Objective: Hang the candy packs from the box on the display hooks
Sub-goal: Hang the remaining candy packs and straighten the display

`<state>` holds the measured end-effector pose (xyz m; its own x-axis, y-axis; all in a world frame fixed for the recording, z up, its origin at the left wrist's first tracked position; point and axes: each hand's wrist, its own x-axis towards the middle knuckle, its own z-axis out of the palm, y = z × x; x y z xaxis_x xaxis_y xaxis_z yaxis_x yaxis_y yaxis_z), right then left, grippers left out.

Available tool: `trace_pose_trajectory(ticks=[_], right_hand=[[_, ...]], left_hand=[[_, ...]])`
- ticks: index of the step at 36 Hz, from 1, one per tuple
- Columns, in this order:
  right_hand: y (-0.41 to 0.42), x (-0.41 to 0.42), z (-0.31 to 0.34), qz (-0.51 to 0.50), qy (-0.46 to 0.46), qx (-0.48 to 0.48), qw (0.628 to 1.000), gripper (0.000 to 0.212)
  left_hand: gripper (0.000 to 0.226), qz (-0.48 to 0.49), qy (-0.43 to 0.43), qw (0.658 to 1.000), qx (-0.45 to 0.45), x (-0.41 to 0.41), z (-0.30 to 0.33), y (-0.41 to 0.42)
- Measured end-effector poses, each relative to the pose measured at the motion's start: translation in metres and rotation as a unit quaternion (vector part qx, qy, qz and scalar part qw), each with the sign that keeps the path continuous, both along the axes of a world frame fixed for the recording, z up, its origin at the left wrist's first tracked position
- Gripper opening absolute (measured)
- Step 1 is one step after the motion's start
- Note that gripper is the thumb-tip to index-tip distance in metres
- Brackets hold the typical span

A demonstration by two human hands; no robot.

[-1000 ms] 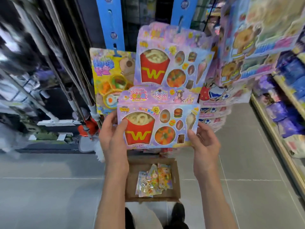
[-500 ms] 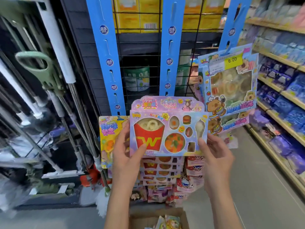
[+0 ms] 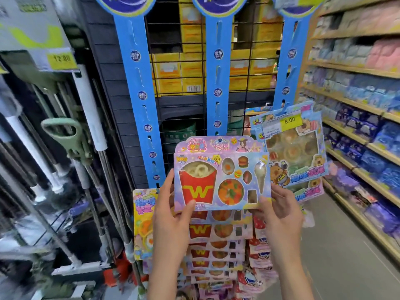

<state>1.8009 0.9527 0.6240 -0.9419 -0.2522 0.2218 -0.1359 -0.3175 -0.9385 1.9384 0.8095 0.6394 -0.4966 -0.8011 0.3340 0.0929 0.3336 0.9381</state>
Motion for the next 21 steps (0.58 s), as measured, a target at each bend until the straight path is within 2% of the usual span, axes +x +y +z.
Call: trace_pose_trajectory(ticks=[7,13,21], right_hand=[[0.001,-0.004,0.015,-0.01,0.047,0.012,0.999,0.037],[-0.002,-0.002,0.016,-0.003,0.041,0.025,0.999,0.039],[-0.006,0.007,0.01,0.035,0.027,0.022,0.999,0.038]], left_hand=[[0.075,0.008,0.003,1.0,0.017,-0.011,0.003,-0.001],[0.071,0.017,0.002,1.0,-0.008,-0.01,0.01,-0.001],[0.059,0.057,0.065,0.995,0.038,0.004,0.007,-0.001]])
